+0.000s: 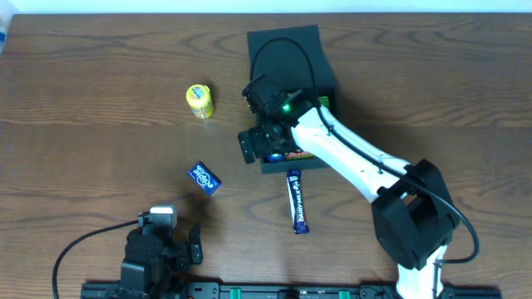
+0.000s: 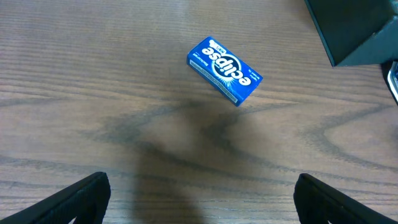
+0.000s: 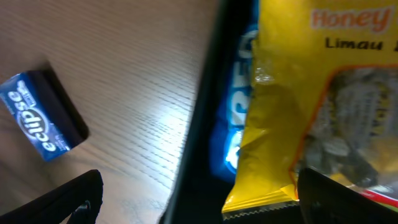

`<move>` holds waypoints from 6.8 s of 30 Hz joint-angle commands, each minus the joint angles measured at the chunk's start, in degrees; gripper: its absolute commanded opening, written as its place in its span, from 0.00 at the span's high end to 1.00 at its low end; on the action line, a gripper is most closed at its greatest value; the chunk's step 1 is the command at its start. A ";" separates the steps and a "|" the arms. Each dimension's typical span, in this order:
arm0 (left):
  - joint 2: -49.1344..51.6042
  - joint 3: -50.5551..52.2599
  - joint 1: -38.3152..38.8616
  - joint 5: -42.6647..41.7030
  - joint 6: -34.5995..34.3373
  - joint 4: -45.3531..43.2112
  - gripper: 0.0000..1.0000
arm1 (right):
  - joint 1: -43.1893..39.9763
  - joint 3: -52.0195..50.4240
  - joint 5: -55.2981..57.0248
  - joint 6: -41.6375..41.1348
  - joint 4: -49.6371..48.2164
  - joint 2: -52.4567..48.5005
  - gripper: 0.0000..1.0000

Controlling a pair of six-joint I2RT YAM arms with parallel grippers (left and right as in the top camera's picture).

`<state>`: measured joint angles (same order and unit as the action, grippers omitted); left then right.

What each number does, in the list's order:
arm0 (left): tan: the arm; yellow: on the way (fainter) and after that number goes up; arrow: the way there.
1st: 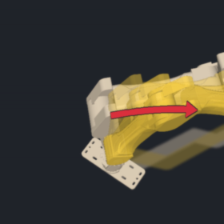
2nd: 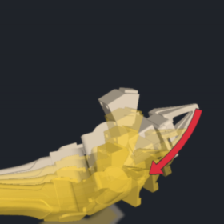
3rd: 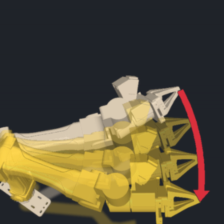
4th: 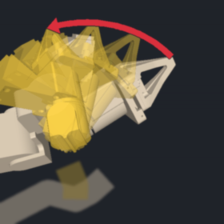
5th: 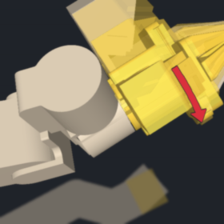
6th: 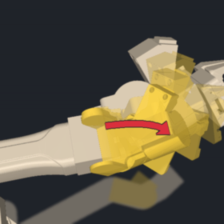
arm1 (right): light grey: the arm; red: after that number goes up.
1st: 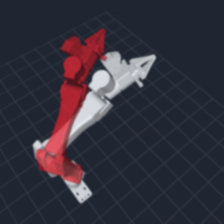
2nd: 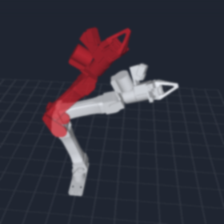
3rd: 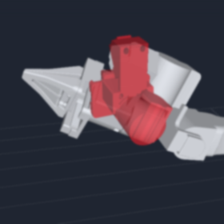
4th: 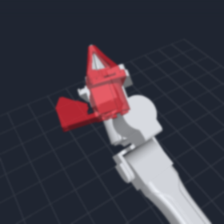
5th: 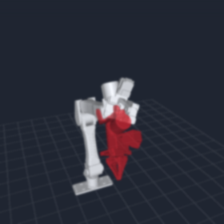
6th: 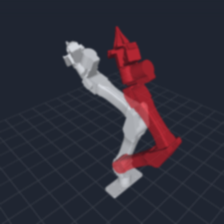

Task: Pack container
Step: 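Withdraw the right gripper and move it down to the Dairy Milk bar, then lower the right gripper and grasp the Dairy Milk bar's top end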

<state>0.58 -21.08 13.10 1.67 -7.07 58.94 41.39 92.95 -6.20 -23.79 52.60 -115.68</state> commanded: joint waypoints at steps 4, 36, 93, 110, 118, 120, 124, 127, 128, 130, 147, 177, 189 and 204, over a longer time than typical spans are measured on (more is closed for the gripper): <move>-0.37 0.72 -0.33 1.49 -0.66 3.78 0.05 | 4.20 -0.70 -1.84 1.16 -4.46 -0.68 0.01; -0.37 0.72 -0.33 1.49 -0.66 3.78 0.05 | 4.48 3.04 7.43 8.00 9.05 15.98 0.01; -0.37 0.72 -0.33 1.49 -0.66 3.78 0.05 | 2.03 -38.91 8.07 0.74 -12.17 30.05 0.01; -0.37 0.72 -0.33 1.51 -0.66 3.78 0.05 | 2.19 -47.60 -3.50 -0.57 -23.71 30.05 0.01; -0.37 0.72 -0.33 1.49 -0.66 3.78 0.05 | 2.19 -47.84 -1.75 0.94 -23.52 29.83 0.01; -0.37 0.72 -0.33 1.49 -0.66 3.78 0.05 | 2.19 -48.00 -0.17 0.81 -23.50 29.40 0.01; -0.37 0.72 -0.33 1.49 -0.66 3.78 0.05 | 2.19 -48.17 3.72 -2.58 -23.52 28.06 0.01; -0.37 0.72 -0.33 1.49 -0.66 3.78 0.05 | 2.19 -48.17 4.52 -4.98 -23.69 27.45 0.01; -0.37 0.72 -0.33 1.49 -0.66 3.78 0.05 | 2.19 -48.17 4.55 -5.53 -23.67 27.32 0.01; -0.37 0.72 -0.33 1.49 -0.66 3.78 0.05 | 2.19 -48.17 4.52 -7.15 -23.67 26.99 0.01; -0.37 0.72 -0.33 1.51 -0.66 3.78 0.05 | 2.19 -48.17 4.52 -11.87 -24.37 23.63 0.06; -0.37 0.72 -0.33 1.49 -0.66 3.78 0.05 | 2.19 -48.17 4.68 -13.07 -23.82 23.63 0.39; -0.37 0.72 -0.33 1.49 -0.66 3.78 0.05 | 2.19 -48.17 4.72 -13.51 -23.50 23.61 0.55; -0.37 0.72 -0.33 1.49 -0.66 3.78 0.05 | 2.19 -48.17 4.70 -13.92 -23.54 23.61 0.68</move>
<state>0.58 -21.08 13.13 1.67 -7.07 58.96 43.88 45.23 -2.55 -37.10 29.02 -91.83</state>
